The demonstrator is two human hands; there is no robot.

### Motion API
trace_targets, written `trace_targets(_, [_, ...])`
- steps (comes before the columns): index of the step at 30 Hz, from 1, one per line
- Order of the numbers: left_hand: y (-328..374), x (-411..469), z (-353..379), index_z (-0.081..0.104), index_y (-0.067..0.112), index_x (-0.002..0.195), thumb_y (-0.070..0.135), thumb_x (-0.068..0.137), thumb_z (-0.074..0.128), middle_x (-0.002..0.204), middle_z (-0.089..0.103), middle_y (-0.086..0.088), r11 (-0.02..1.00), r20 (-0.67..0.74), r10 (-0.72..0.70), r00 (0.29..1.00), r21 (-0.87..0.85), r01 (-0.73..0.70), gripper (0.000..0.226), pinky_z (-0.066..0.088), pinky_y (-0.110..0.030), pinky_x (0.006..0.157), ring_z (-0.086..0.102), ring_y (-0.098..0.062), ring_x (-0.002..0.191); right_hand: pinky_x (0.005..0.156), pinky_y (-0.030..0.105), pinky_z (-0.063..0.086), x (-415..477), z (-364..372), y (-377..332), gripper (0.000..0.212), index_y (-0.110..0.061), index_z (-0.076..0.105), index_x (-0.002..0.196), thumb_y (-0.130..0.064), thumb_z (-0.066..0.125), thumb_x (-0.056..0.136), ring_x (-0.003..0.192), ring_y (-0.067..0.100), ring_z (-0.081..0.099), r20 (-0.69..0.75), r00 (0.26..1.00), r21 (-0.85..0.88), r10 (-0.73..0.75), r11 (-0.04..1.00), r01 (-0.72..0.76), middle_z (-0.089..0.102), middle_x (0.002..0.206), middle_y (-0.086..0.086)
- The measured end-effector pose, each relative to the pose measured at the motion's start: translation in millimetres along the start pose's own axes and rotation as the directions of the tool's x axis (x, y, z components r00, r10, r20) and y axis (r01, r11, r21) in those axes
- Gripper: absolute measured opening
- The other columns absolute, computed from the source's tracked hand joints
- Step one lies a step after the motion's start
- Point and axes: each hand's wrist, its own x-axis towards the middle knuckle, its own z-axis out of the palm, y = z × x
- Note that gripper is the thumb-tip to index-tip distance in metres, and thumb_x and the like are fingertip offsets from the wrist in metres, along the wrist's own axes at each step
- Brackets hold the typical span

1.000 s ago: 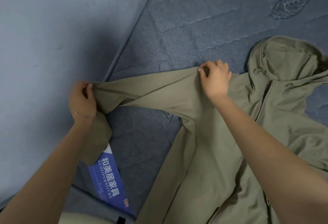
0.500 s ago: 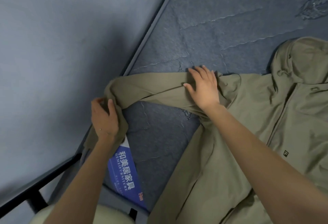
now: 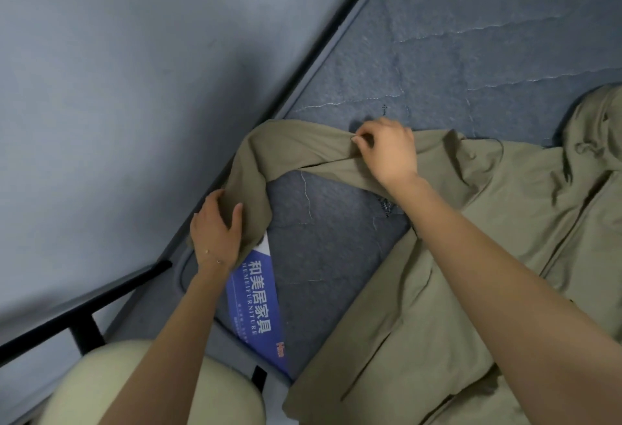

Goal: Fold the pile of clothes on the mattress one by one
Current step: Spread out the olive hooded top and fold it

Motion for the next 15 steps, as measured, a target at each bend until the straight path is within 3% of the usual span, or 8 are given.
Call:
trace_targets(3, [-11.4, -2.2, -3.3, 0.053, 0.004, 0.121, 0.023, 0.097, 0.053, 0.115, 0.063, -0.019, 0.989, -0.056, -0.145, 0.988, -0.04, 0.143, 0.031, 0.044, -0.042, 0.088, 0.059, -0.038, 0.105, 0.087, 0.036, 0.033, 2.6, -9.0, 0.3, 0.02, -0.016, 0.068, 0.102, -0.026, 0.053, 0.096, 0.106, 0.029, 0.056, -0.045, 0.999, 0.002, 0.009, 1.0, -0.009, 0.067, 0.105, 0.007])
trace_targets(8, [-21.7, 5.4, -11.9, 0.061, -0.001, 0.103, 0.015, 0.099, 0.047, 0.099, 0.066, -0.023, 0.971, -0.139, -0.228, 0.964, -0.107, 0.214, 0.021, 0.033, -0.03, 0.068, 0.06, -0.037, 0.091, 0.087, 0.039, 0.037, 19.2, -25.2, -4.3, 0.026, -0.007, 0.063, 0.105, -0.022, 0.042, 0.101, 0.101, 0.039, 0.057, -0.01, 0.997, 0.005, 0.079, 0.997, -0.079, 0.066, 0.105, 0.019])
trace_targets(11, [-24.8, 11.0, -19.0, 0.057, 0.001, 0.107, 0.019, 0.1, 0.047, 0.1, 0.064, -0.021, 0.981, -0.07, -0.178, 0.982, -0.089, 0.172, 0.022, 0.033, -0.031, 0.069, 0.059, -0.035, 0.09, 0.082, 0.043, 0.04, 26.6, -32.9, -13.0, 0.026, 0.0, 0.057, 0.103, -0.018, 0.039, 0.102, 0.097, 0.043, 0.056, 0.007, 0.995, 0.11, 0.101, 0.989, -0.101, 0.064, 0.101, 0.025])
trace_targets(15, [-34.4, 10.7, -25.7, 0.055, 0.006, 0.115, 0.028, 0.093, 0.06, 0.106, 0.063, -0.011, 0.983, 0.097, -0.154, 0.983, -0.083, 0.163, 0.032, 0.038, -0.03, 0.077, 0.058, -0.028, 0.095, 0.083, 0.041, 0.04, 26.5, -33.0, -21.1, 0.026, -0.002, 0.057, 0.103, -0.019, 0.038, 0.102, 0.097, 0.04, 0.056, -0.033, 0.99, 0.08, 0.14, 0.987, -0.137, 0.064, 0.1, 0.022])
